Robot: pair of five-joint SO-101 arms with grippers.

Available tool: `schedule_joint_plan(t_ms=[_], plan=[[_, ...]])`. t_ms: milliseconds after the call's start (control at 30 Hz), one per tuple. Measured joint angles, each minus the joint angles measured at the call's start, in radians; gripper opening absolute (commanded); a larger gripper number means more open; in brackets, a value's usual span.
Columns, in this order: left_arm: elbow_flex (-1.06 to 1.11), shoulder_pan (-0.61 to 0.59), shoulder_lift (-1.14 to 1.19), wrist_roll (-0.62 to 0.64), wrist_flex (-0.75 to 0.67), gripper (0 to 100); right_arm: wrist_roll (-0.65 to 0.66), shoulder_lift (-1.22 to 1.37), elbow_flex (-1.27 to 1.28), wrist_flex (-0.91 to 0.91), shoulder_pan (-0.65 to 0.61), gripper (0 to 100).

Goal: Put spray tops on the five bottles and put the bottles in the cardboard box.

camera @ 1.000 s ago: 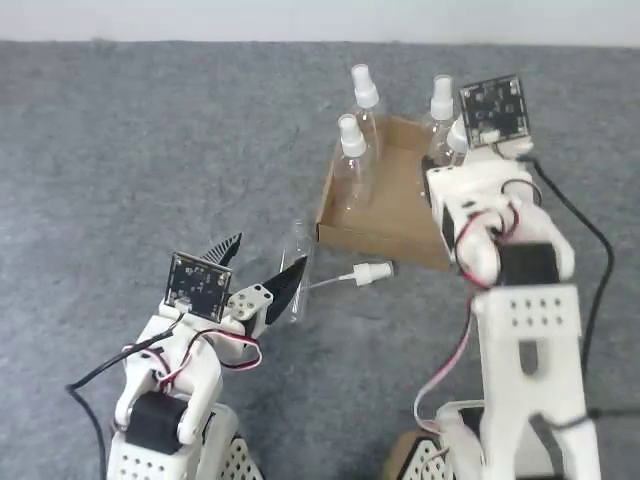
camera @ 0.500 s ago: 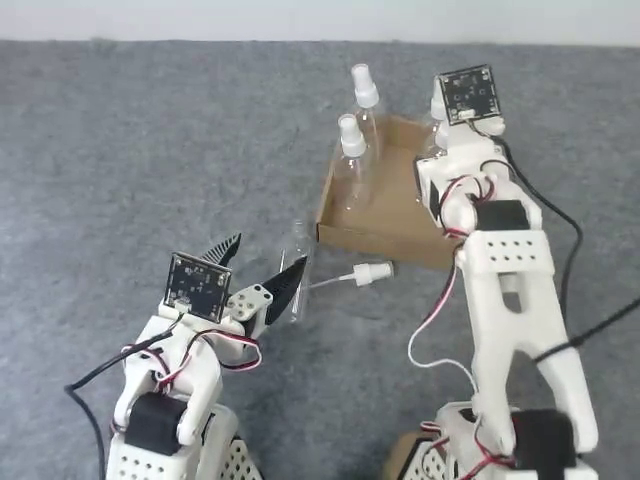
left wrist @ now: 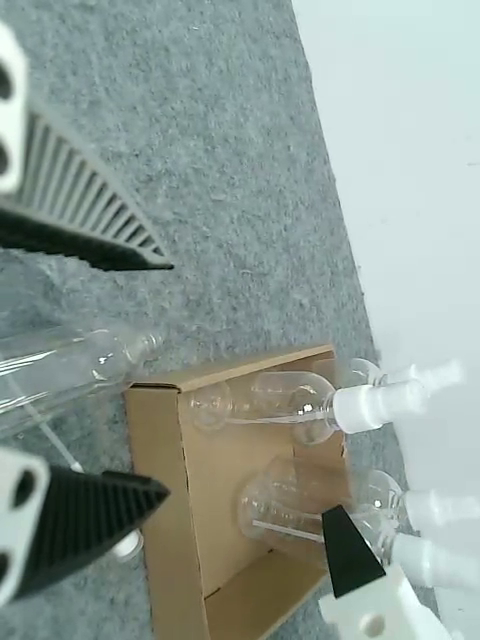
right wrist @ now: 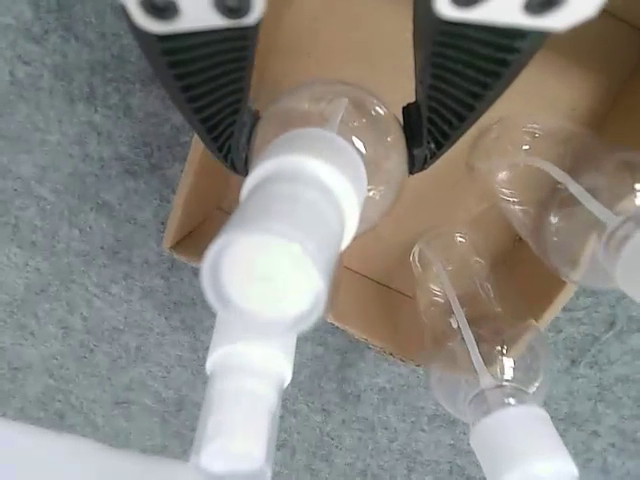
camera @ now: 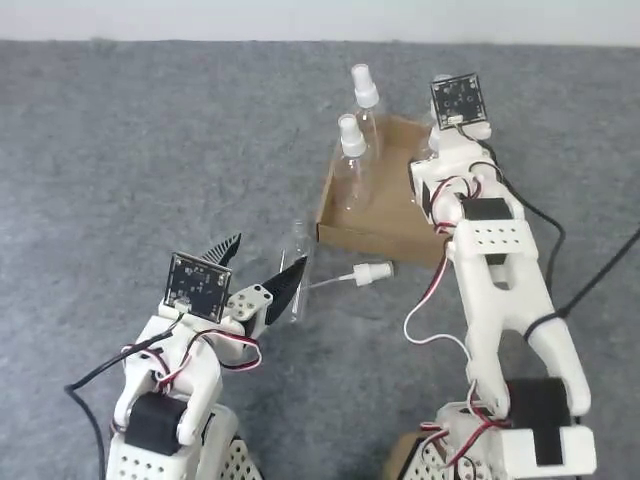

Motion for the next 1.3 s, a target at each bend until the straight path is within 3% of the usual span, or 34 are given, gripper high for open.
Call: schedule_joint_plan(t_ms=[267, 467, 933, 1167, 1300], plan=[[0.000, 0.000, 0.000, 0.000, 0.000, 30, 0.006, 0.044, 0.000, -0.018, 0.000, 0.9], [0.000, 0.000, 0.000, 0.000, 0.000, 30, 0.092, 0.071, 0.000, -0.018, 0.000, 1.0], [0.000, 0.000, 0.000, 0.000, 0.000, 30, 0.100, 0.072, 0.000, -0.018, 0.000, 1.2], [0.000, 0.000, 0.000, 0.000, 0.000, 30, 0.100, 0.072, 0.000, -0.018, 0.000, 16.2], [0.000, 0.000, 0.000, 0.000, 0.000, 30, 0.100, 0.072, 0.000, -0.018, 0.000, 16.6]])
